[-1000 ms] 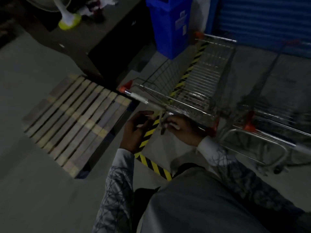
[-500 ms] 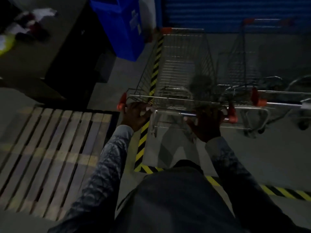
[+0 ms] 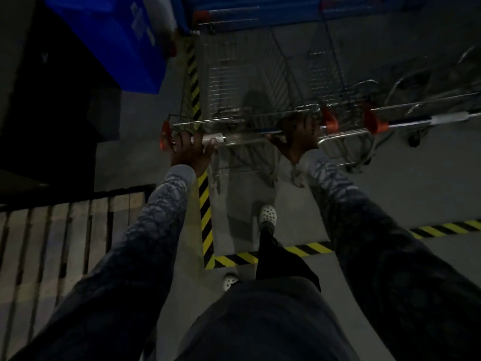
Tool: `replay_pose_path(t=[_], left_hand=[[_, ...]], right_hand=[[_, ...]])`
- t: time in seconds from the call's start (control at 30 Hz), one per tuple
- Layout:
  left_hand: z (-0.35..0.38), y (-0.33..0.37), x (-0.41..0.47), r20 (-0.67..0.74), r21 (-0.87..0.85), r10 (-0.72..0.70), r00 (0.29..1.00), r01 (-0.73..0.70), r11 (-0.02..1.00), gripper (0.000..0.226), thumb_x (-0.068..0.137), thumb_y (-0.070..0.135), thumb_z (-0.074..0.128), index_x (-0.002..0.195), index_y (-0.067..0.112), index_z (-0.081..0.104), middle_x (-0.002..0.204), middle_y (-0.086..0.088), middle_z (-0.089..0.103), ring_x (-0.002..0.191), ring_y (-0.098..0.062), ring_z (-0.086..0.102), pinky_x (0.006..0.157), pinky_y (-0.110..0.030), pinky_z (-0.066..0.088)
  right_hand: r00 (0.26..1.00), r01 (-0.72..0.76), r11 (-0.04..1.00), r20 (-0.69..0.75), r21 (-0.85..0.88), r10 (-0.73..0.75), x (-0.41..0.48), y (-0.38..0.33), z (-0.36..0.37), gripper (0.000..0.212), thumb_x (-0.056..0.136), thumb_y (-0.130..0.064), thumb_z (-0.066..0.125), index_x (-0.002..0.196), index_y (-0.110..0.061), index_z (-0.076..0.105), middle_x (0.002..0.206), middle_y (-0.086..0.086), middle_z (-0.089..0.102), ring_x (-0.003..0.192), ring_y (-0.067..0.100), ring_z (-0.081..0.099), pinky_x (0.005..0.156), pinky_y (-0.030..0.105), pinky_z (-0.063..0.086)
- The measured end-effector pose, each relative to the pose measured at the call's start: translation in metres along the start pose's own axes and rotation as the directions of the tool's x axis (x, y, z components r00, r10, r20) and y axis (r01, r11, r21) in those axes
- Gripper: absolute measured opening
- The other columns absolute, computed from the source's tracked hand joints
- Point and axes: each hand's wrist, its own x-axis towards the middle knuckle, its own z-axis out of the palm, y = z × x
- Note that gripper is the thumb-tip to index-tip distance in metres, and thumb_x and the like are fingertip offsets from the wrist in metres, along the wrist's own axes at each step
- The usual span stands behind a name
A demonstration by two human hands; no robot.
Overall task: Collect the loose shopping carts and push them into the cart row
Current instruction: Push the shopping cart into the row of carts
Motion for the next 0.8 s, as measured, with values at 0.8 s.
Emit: replay_pose_path(t=[0.8], left_hand=[[0.184,-0.057,0.322,-0.127,-0.044,-0.082,0.988,0.077,0.996,0.046,0.085,0.056,0.057,0.081,0.013,0.076,0.084,-0.017,0.07,0.087,-0.034,0.069,0.09,-0.062,0.052]], right_hand=[[0.99,0.09,0.992,0.114,-0.084,-0.08,0.365,-0.037,0.017,0.069,0.096,-0.067,0.037,0.145,-0.019,0.041,0.152,0.015,0.036,0.142,0.034,0.027,0.119,0.052,0.01]])
